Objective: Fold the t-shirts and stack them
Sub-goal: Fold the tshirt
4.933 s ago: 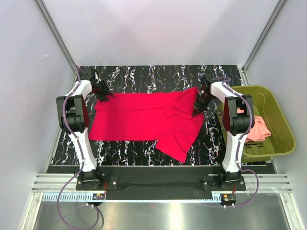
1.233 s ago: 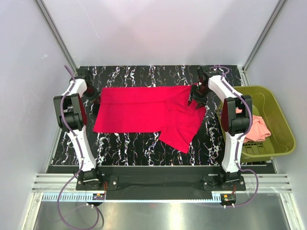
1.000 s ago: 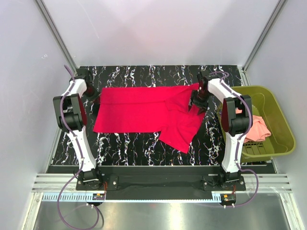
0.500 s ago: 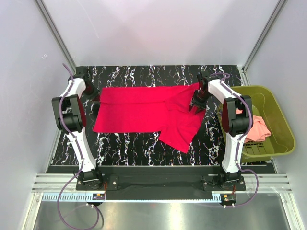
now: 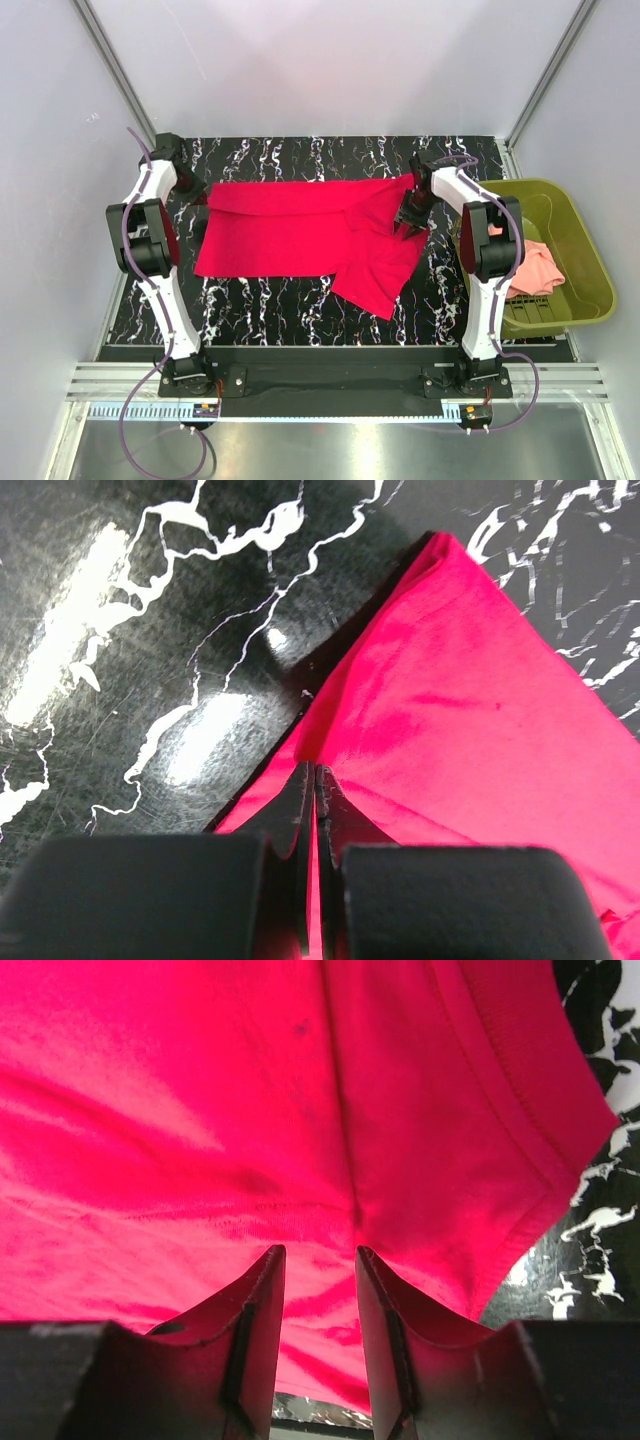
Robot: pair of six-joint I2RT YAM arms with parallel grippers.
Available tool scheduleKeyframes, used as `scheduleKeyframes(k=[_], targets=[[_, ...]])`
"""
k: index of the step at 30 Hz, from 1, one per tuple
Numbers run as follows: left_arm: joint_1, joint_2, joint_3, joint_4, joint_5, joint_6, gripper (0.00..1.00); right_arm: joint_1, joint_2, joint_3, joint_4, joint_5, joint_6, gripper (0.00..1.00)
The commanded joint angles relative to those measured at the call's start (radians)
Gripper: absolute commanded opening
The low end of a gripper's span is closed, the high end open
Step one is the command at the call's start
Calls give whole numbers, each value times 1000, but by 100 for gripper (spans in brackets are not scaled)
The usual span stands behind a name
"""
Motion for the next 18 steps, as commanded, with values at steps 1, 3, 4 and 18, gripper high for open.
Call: scheduleKeyframes(k=[1, 3, 4, 18], targets=[[5, -37, 64, 9, 27, 17, 0, -4, 15, 2, 25, -10, 18, 41], [5, -35, 69, 8, 31, 14, 0, -4, 23, -1, 31, -13, 23, 40], [5, -35, 70, 8, 33, 13, 0, -5, 24, -2, 34, -13, 24, 40], [7, -38, 47, 19, 34, 11, 0, -16, 15, -36, 43, 1, 9, 39]])
